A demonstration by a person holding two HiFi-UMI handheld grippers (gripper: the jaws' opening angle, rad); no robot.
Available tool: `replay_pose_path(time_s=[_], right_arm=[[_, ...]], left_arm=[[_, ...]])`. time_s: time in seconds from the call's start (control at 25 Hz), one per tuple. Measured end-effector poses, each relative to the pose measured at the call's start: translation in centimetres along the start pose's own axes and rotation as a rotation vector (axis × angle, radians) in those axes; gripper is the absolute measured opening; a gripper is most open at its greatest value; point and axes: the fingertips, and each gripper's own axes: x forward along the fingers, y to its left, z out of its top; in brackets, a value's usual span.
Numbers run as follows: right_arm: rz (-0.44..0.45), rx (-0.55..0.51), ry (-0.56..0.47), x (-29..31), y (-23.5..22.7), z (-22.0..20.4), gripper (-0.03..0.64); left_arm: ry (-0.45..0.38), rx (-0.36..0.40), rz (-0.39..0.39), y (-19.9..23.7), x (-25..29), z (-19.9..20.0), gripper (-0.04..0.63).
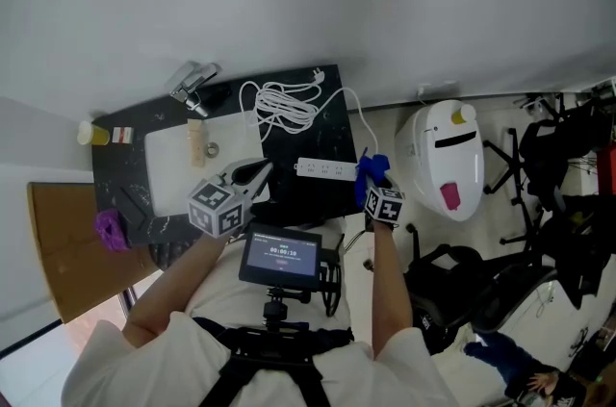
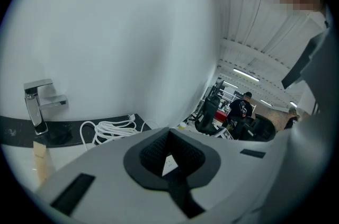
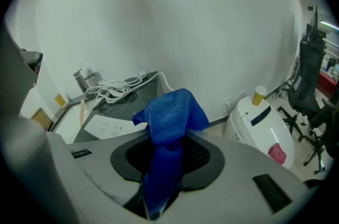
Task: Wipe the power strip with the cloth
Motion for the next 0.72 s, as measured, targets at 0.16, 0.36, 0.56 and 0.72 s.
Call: replay_pose_path(time_s=[0.16,0.36,0.56,0.72], right_arm=[[-0.058,0.054,-0.064,-3.2,-2.3,0.7,0.104],[-0.066,0.101,-0.190,-8.7,-2.4,2.7,0.104],[-0.060,0.109,-0.284,-13.1,-0.5,4.0,0.104],[-0.046,0.088,-0.334,-15.5,1.9,5.2,0.104]], left_arm=[[-0.008,0.004,0.001,-0.3,-0.8,0.0,0.000],[-0.024,0.004,0.009,-0.1,-2.0,0.0,0.000],[-0.041,0.013,0.007,-0.3,-3.4,0.0,0.000],[-0.054,0.021,0.003,-0.2,-4.6,0.3,0.000]])
